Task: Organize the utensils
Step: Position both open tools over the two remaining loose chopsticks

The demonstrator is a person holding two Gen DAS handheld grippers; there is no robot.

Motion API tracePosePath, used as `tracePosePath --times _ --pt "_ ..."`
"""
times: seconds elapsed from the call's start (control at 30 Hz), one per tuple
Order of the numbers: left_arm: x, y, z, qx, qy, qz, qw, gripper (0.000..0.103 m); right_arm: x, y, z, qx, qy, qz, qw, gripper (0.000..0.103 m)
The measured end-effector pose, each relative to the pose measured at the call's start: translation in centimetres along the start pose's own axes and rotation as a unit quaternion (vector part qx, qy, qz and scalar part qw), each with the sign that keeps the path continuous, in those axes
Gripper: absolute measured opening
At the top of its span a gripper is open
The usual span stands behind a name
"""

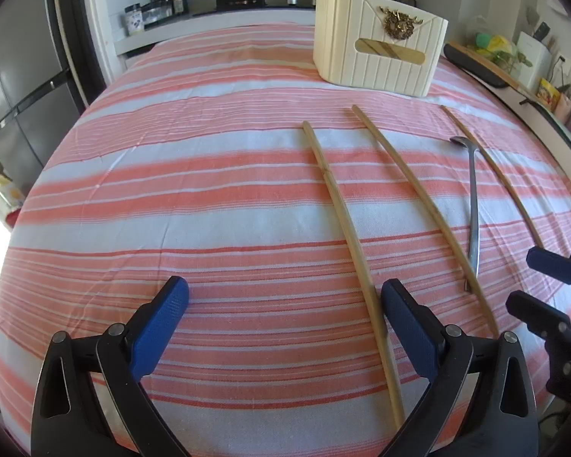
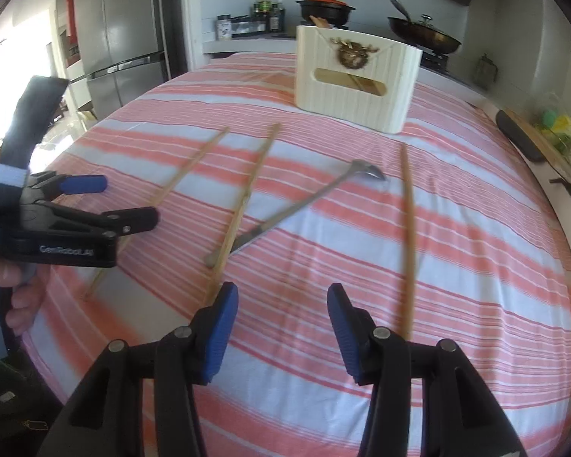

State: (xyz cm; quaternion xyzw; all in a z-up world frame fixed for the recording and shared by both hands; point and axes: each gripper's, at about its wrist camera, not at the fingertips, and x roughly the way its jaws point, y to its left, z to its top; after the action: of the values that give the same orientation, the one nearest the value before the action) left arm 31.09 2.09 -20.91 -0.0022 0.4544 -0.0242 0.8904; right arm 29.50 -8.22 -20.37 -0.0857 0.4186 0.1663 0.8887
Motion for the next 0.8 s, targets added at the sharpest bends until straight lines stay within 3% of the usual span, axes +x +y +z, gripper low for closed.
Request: tracePosePath --times 0.17,0.33,0.47,0.57,0.8 --pt "-0.1 0.1 -0.1 0.001 0.001 0.001 1.0 0.101 -1.3 -2.8 -0.2 0.039 -0.023 -0.042 0.998 0.05" --pt "-0.3 0.3 -0.3 0.009 0.011 0.006 0.9999 0.101 -0.6 -8.5 -1.2 0.128 0.016 -0.055 0.99 0.05" --pt "0.0 0.5 0.3 0.028 0.03 0.003 0.9991 0.102 1.0 -8.6 -0.6 0.092 0.064 -0.033 0.993 0.05" --pt "0.4 0.8 1.1 0.041 0.047 -0.002 0.9981 0.102 2.2 -8.0 0.7 0.04 0.081 -0.04 0.995 0.049" --pt "2.6 2.5 4.1 0.024 0.073 -0.006 0.997 0.1 5.2 -10.7 4.6 0.049 0.1 -0.038 0.993 0.048"
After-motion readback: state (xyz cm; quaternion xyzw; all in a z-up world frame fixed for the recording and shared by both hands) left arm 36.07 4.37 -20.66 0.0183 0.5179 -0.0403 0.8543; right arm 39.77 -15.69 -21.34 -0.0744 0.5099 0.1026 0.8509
